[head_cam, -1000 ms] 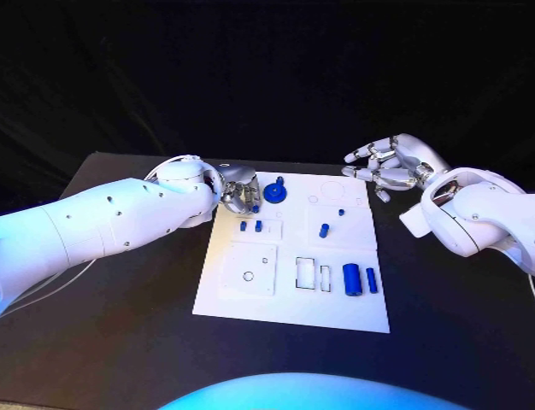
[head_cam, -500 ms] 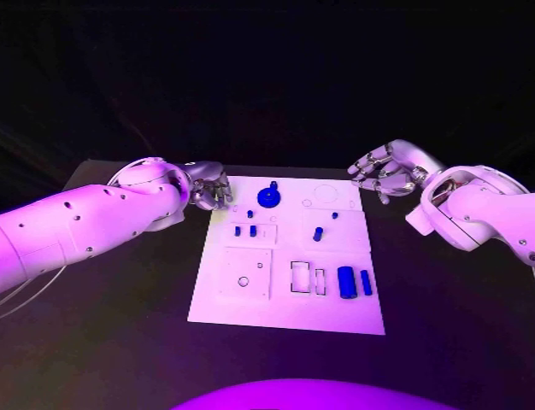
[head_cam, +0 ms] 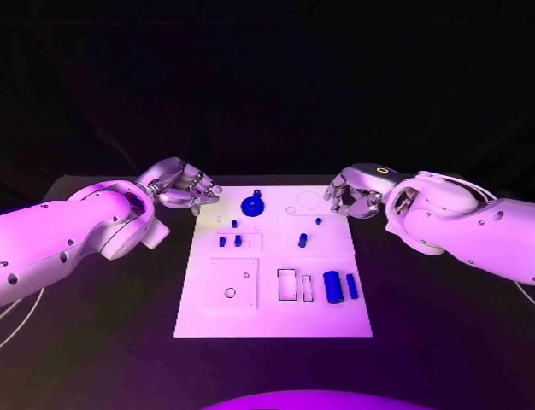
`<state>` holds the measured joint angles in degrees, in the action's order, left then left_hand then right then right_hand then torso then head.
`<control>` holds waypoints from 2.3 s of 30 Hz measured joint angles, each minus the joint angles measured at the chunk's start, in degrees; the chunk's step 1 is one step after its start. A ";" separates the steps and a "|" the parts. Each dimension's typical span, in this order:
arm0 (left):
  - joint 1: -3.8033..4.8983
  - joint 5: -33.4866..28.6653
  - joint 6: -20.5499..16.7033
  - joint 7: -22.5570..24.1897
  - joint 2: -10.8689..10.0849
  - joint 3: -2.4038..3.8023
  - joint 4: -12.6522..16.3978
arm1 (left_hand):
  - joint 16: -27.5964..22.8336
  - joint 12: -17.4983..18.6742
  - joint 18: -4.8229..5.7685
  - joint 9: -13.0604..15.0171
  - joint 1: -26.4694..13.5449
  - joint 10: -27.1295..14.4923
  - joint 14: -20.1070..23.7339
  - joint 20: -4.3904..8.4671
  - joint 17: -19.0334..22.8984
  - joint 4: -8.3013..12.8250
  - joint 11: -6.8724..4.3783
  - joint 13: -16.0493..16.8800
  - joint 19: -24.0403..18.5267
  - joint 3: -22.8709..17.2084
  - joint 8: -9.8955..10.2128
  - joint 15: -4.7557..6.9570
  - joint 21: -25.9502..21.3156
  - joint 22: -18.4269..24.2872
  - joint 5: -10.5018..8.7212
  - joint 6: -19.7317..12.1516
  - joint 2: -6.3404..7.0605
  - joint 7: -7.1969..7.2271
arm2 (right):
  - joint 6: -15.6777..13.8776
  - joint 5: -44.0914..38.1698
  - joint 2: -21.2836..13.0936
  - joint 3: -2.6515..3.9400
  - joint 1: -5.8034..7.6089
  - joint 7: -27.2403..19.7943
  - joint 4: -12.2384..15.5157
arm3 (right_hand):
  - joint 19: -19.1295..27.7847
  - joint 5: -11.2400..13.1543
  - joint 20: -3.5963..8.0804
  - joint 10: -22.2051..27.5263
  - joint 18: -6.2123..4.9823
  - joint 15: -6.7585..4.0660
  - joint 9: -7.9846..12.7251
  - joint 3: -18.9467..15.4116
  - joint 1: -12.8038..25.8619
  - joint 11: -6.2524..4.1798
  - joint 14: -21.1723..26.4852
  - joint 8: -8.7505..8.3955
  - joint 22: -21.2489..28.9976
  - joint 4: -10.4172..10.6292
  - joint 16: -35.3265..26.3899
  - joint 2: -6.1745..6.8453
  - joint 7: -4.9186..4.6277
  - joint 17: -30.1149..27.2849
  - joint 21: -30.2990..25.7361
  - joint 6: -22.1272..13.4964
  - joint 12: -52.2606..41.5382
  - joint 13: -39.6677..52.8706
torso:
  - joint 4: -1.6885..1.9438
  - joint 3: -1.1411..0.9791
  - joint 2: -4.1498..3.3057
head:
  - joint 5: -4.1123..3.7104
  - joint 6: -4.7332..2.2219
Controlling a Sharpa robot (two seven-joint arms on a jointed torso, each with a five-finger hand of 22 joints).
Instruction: Assemble the parts on the task board
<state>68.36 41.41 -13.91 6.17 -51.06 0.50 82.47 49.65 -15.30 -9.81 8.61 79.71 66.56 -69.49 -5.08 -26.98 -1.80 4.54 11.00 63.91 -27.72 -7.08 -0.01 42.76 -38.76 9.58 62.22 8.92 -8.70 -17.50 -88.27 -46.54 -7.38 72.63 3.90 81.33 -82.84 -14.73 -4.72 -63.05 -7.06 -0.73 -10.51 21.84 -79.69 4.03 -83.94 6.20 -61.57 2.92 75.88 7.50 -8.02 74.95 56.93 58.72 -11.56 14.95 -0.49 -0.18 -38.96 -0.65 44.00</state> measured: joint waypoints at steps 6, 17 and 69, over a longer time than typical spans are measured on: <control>-0.25 -17.27 1.10 5.43 -1.69 -0.31 3.97 | -3.40 0.39 0.03 0.00 -0.75 -1.30 1.65 -0.42 1.97 0.02 0.71 -0.43 -0.83 1.68 0.00 -0.85 -3.74 2.59 0.00 -0.73 -0.61 -0.72 | 0.98 -5.67 1.77 -0.09 -1.09 1.60 -0.34 | -0.49 0.23 -0.09 0.09 0.89 0.13 0.15 0.36 0.67 0.09 -0.12 -0.48 -2.08 0.04 1.44 0.67 0.00 0.00 2.21 0.00 1.33 -1.03 | 0.09 0.05 -0.03 | -0.27 -0.18; -0.36 -32.81 3.52 10.52 -2.99 -0.39 7.32 | -5.65 0.88 0.03 -0.05 -1.64 -2.42 3.11 -1.06 3.54 0.07 1.22 -1.01 -1.47 2.90 0.00 -1.30 -6.82 4.83 0.01 -1.13 -0.77 -1.12 | 2.36 -9.39 3.57 -0.15 -2.16 2.93 -1.00 | -0.69 0.23 -0.29 0.60 0.90 0.42 0.16 0.79 0.90 0.61 0.02 -1.03 -2.73 -0.15 2.50 0.90 -0.25 -0.01 2.82 0.25 2.50 -1.96 | 0.08 0.07 -0.04 | 0.12 0.00; -0.38 -38.34 5.68 11.48 -3.38 -0.39 8.85 | -6.62 0.88 0.03 -0.23 -0.80 -3.75 3.11 -1.26 4.51 1.26 1.73 -1.68 -0.84 4.09 0.24 -1.31 -8.61 6.38 0.02 -2.69 -1.60 -1.81 | 2.38 -10.97 6.79 -0.12 -3.55 3.62 -4.33 | -0.88 2.56 -0.08 -4.33 1.77 -0.02 -1.38 5.51 -0.32 -0.44 0.02 0.19 -9.38 -3.17 5.59 -2.00 0.96 -0.04 9.74 5.66 3.70 -3.35 | -0.01 -0.05 0.03 | 1.03 1.05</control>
<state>67.98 3.07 -8.23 17.65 -54.44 0.10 91.32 43.03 -14.43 -9.78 8.38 78.92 62.81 -66.38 -6.34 -22.47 -0.53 6.27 9.32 63.08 -23.64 -6.84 -1.32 34.15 -32.38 9.60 59.53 7.32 -10.51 -15.13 -99.23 -39.74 -7.50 69.07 7.52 77.00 -83.73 -12.17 -4.81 -67.37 -5.28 -0.74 -11.88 27.35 -80.01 3.59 -83.92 6.40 -70.95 -0.25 81.48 5.50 -7.06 74.91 66.67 64.38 -7.86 11.60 -0.49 -0.24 -38.92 0.38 45.05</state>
